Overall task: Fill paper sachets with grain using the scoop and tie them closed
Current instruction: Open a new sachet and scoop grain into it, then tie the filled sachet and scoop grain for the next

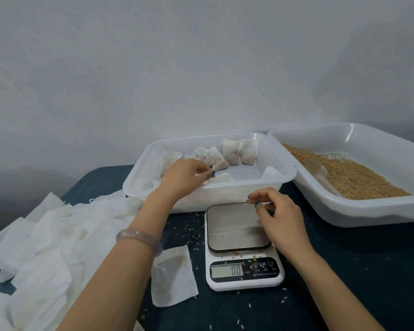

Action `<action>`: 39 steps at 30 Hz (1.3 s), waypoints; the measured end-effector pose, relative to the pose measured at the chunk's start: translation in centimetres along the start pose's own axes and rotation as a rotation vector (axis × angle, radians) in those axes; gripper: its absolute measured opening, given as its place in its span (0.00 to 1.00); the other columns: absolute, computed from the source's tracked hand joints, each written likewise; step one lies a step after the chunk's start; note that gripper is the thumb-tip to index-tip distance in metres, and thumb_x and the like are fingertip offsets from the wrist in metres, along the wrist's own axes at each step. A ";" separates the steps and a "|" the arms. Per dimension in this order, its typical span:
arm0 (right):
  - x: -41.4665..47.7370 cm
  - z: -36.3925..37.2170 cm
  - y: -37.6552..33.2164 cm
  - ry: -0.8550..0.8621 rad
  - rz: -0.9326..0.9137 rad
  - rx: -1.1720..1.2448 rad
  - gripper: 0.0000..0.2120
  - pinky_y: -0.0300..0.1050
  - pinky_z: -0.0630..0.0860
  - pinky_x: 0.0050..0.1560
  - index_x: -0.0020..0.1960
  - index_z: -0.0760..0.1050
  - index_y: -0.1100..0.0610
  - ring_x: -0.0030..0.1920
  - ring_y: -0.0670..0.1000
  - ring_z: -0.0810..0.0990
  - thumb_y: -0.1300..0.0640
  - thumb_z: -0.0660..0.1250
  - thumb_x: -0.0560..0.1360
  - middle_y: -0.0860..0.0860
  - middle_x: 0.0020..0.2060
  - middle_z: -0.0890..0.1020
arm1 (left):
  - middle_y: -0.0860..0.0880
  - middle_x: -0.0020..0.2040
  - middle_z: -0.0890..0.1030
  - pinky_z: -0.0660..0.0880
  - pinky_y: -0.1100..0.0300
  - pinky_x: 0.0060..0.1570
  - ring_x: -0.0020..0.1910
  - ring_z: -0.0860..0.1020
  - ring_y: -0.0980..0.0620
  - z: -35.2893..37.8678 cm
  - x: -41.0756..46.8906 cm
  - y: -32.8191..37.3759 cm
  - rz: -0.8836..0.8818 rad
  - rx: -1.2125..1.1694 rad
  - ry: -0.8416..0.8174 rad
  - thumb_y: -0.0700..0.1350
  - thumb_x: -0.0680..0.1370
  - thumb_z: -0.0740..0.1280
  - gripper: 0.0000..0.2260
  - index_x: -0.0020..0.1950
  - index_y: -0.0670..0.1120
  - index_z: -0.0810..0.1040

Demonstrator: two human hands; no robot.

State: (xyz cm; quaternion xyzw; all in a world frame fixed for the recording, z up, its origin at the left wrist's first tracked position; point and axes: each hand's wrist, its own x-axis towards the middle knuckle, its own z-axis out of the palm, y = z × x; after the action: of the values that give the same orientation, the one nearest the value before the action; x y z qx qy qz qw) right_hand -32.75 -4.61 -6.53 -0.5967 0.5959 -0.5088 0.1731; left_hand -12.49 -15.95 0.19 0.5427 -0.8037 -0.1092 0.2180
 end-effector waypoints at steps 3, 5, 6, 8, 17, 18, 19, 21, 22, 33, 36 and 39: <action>0.0 0.1 0.0 -0.003 0.006 -0.001 0.16 0.47 0.75 0.58 0.48 0.78 0.43 0.53 0.40 0.76 0.65 0.64 0.76 0.36 0.44 0.82 | 0.60 0.40 0.82 0.71 0.63 0.43 0.42 0.78 0.62 -1.1 -2.5 0.5 0.066 -0.103 0.149 0.52 0.78 0.69 0.06 0.45 0.53 0.85; 0.0 0.1 0.0 0.000 0.004 0.002 0.16 0.48 0.76 0.58 0.48 0.78 0.43 0.53 0.40 0.76 0.65 0.64 0.76 0.36 0.44 0.82 | 0.57 0.35 0.84 0.75 0.62 0.42 0.37 0.80 0.59 -2.2 -4.3 0.1 0.041 -0.172 0.106 0.50 0.77 0.71 0.07 0.40 0.52 0.84; -0.1 0.1 0.0 0.000 0.006 0.002 0.16 0.48 0.76 0.58 0.48 0.78 0.43 0.53 0.40 0.76 0.65 0.64 0.76 0.36 0.44 0.82 | 0.56 0.34 0.84 0.76 0.63 0.39 0.34 0.80 0.59 -2.7 -5.2 -0.3 -0.005 -0.166 0.000 0.49 0.76 0.71 0.07 0.39 0.52 0.84; -0.1 0.0 0.0 0.000 0.012 0.000 0.16 0.48 0.76 0.58 0.48 0.78 0.43 0.53 0.41 0.76 0.65 0.64 0.76 0.36 0.44 0.82 | 0.57 0.34 0.85 0.77 0.65 0.38 0.32 0.80 0.61 -3.0 -6.6 -1.4 -0.128 -0.001 -0.290 0.47 0.74 0.71 0.04 0.40 0.52 0.85; -0.2 0.1 -0.1 -0.006 0.010 0.003 0.17 0.49 0.76 0.58 0.47 0.78 0.42 0.52 0.43 0.78 0.66 0.64 0.76 0.36 0.44 0.82 | 0.58 0.44 0.80 0.74 0.64 0.47 0.46 0.78 0.56 -0.7 -8.1 -3.8 -0.273 0.376 -0.713 0.51 0.71 0.77 0.11 0.51 0.52 0.84; -0.2 0.1 -0.1 -0.006 0.009 0.002 0.17 0.49 0.76 0.58 0.47 0.78 0.42 0.52 0.43 0.78 0.66 0.65 0.76 0.36 0.44 0.82 | 0.58 0.42 0.80 0.74 0.64 0.45 0.44 0.77 0.57 -0.6 -8.2 -3.9 -0.270 0.373 -0.720 0.51 0.71 0.77 0.09 0.49 0.52 0.83; -0.1 0.1 -0.1 -0.006 0.006 0.001 0.17 0.48 0.76 0.58 0.47 0.78 0.42 0.51 0.42 0.78 0.66 0.65 0.76 0.36 0.44 0.82 | 0.59 0.40 0.79 0.73 0.65 0.43 0.41 0.76 0.58 -0.5 -8.2 -4.0 -0.259 0.362 -0.716 0.51 0.72 0.77 0.07 0.47 0.53 0.83; -0.1 0.1 -0.1 -0.005 -0.001 0.001 0.17 0.47 0.76 0.57 0.47 0.78 0.41 0.51 0.42 0.78 0.66 0.65 0.76 0.35 0.43 0.81 | 0.60 0.38 0.79 0.71 0.68 0.38 0.38 0.75 0.62 -0.6 -8.4 -4.2 -0.213 0.307 -0.668 0.49 0.73 0.76 0.06 0.43 0.54 0.80; -0.1 0.2 -0.1 -0.007 -0.002 0.001 0.18 0.47 0.76 0.57 0.47 0.78 0.41 0.51 0.42 0.78 0.66 0.65 0.76 0.35 0.43 0.81 | 0.59 0.39 0.79 0.70 0.70 0.37 0.38 0.75 0.63 -0.7 -8.4 -4.3 -0.189 0.253 -0.615 0.48 0.74 0.74 0.06 0.42 0.54 0.78; -0.3 0.5 -0.4 -0.087 -0.032 0.057 0.09 0.31 0.72 0.43 0.48 0.79 0.43 0.44 0.38 0.78 0.58 0.70 0.76 0.38 0.43 0.82 | 0.59 0.44 0.80 0.70 0.63 0.39 0.42 0.76 0.61 -0.4 -8.5 -1.5 0.035 -0.200 0.181 0.48 0.78 0.69 0.06 0.46 0.56 0.73; -0.4 0.8 -1.1 -0.210 -0.020 0.203 0.06 0.31 0.74 0.40 0.47 0.80 0.47 0.41 0.40 0.81 0.58 0.70 0.76 0.41 0.41 0.84 | 0.62 0.42 0.80 0.67 0.70 0.37 0.40 0.76 0.66 0.5 -8.7 0.2 0.111 -0.230 0.295 0.46 0.78 0.70 0.06 0.48 0.55 0.74; -0.7 1.2 -1.7 -0.315 0.019 0.359 0.04 0.36 0.76 0.36 0.48 0.81 0.53 0.40 0.46 0.84 0.60 0.68 0.78 0.47 0.40 0.86 | 0.61 0.35 0.78 0.67 0.71 0.31 0.31 0.75 0.63 1.8 -8.9 2.0 0.122 -0.296 0.420 0.47 0.78 0.70 0.06 0.47 0.55 0.74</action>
State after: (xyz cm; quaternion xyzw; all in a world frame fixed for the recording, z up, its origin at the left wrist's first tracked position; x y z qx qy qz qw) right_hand -30.71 -4.06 -5.90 -0.6226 0.4674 -0.5056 0.3719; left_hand -12.16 -7.10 -2.70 0.4661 -0.7474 -0.0972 0.4633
